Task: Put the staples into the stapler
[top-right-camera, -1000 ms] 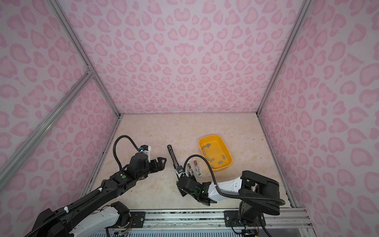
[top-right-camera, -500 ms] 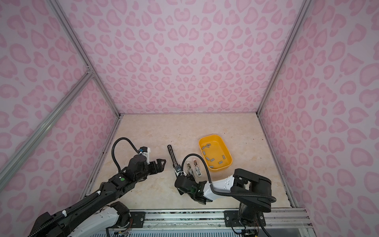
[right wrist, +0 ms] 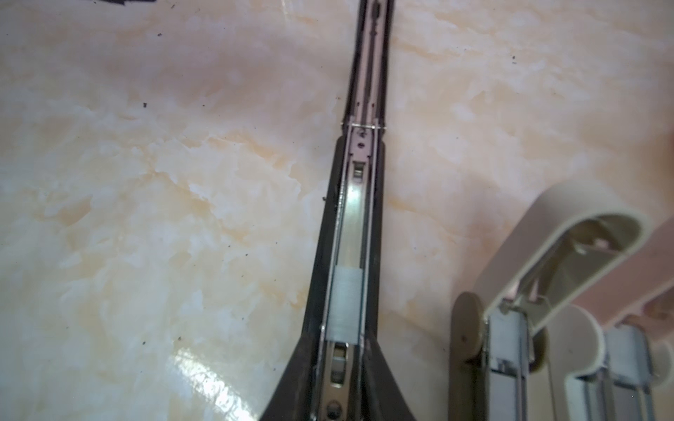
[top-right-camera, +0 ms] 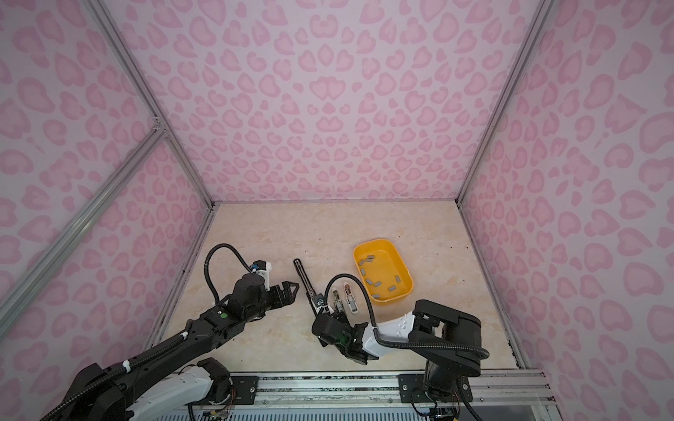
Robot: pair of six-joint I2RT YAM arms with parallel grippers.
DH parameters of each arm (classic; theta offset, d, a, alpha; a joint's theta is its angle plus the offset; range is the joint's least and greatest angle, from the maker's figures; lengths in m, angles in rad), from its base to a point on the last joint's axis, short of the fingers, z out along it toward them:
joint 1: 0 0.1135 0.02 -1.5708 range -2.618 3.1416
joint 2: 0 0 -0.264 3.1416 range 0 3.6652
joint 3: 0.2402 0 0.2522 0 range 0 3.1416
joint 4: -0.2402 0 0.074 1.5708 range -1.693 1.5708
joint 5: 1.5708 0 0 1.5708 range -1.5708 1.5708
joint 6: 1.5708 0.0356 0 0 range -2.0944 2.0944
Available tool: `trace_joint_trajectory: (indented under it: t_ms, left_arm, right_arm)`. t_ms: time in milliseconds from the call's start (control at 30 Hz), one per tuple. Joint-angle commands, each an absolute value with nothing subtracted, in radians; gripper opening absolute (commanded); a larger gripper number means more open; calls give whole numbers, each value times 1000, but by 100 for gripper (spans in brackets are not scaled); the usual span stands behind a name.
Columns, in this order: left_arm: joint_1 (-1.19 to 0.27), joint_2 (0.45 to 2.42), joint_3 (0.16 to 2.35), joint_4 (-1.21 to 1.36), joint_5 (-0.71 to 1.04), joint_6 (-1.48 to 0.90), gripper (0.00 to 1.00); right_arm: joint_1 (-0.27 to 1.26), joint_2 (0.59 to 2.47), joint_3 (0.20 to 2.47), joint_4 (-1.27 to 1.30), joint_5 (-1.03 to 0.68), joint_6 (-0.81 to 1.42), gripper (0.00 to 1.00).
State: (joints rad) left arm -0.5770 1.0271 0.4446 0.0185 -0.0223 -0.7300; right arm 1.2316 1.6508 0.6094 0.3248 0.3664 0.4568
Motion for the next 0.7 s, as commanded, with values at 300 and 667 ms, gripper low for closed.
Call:
trace_joint_trajectory:
  t_ms: [300,667]
  left_arm:
    - [-561,1106,398,211,-11,-831,96]
    - [-549,1260,407,363,15,-861,96]
  right_arm:
    - [1221,1638,610,369,332,530,10]
    - [1190,1615,565,446,229,567,6]
